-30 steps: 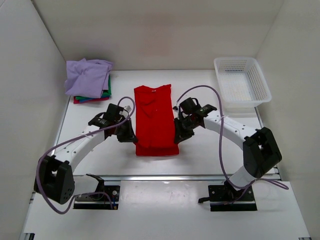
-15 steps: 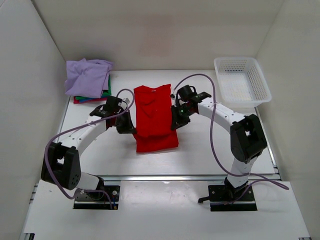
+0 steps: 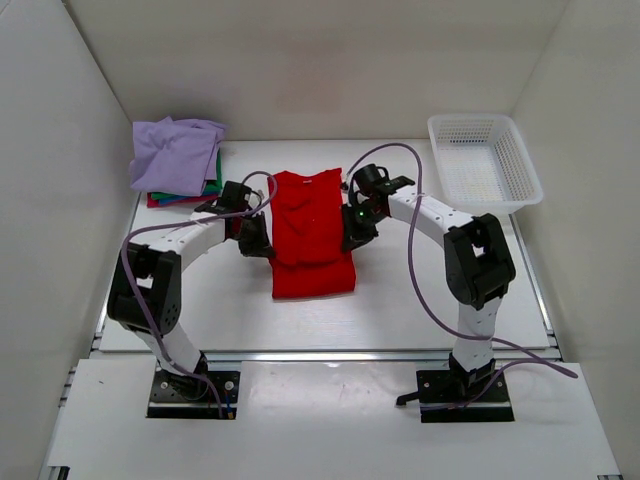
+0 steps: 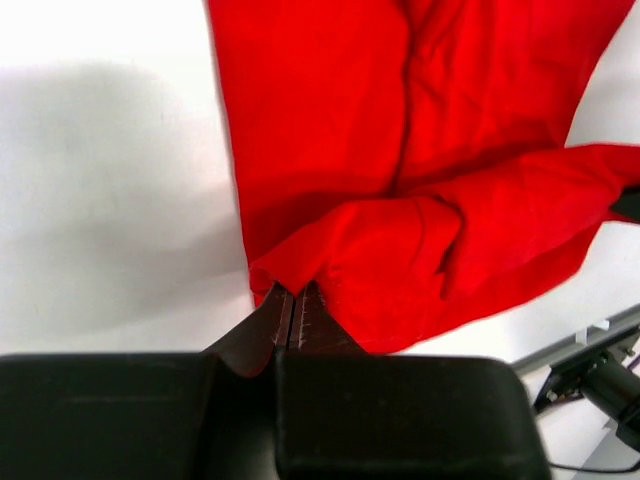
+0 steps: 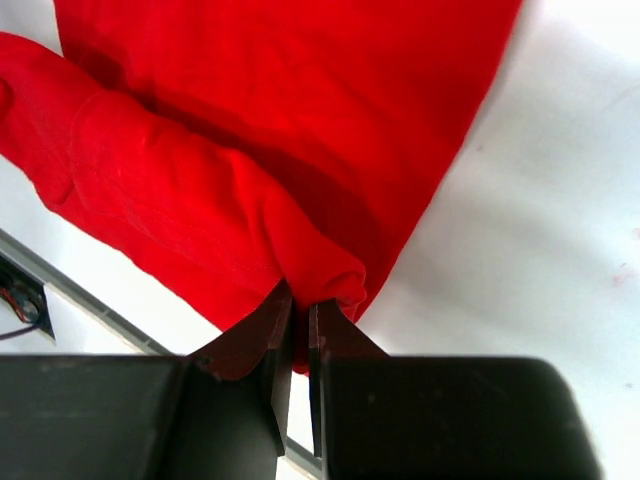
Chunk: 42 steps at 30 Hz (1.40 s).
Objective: Fold and stack the t-shirts
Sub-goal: Fold the folded rectangular tshirt in 1/3 of the way
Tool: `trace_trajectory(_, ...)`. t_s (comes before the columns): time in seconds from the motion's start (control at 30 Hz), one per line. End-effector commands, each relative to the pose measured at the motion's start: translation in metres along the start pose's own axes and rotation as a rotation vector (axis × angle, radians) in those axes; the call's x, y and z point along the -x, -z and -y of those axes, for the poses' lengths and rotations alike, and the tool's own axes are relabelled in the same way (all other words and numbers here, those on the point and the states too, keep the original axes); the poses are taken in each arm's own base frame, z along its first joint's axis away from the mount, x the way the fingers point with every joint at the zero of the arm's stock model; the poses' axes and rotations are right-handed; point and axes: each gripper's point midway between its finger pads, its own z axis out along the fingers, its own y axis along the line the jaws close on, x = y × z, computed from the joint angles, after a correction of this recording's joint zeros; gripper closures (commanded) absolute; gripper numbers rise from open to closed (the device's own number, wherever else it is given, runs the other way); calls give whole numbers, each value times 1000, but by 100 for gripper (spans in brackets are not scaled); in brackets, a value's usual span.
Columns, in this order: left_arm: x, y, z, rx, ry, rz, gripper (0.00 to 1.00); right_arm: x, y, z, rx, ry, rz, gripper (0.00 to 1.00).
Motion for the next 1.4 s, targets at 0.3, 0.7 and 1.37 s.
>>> trace_trajectory(0.3, 60, -2, 7, -52, 3, 145, 60, 54, 19, 13, -16, 10, 173, 59)
trace_trajectory(0.7, 130, 28, 37, -225, 61, 405, 49, 87, 48, 5, 14, 52, 398, 56)
trace_trajectory(1.37, 25, -23, -3, -15, -99, 73, 60, 37, 49, 7, -2, 101, 343, 58)
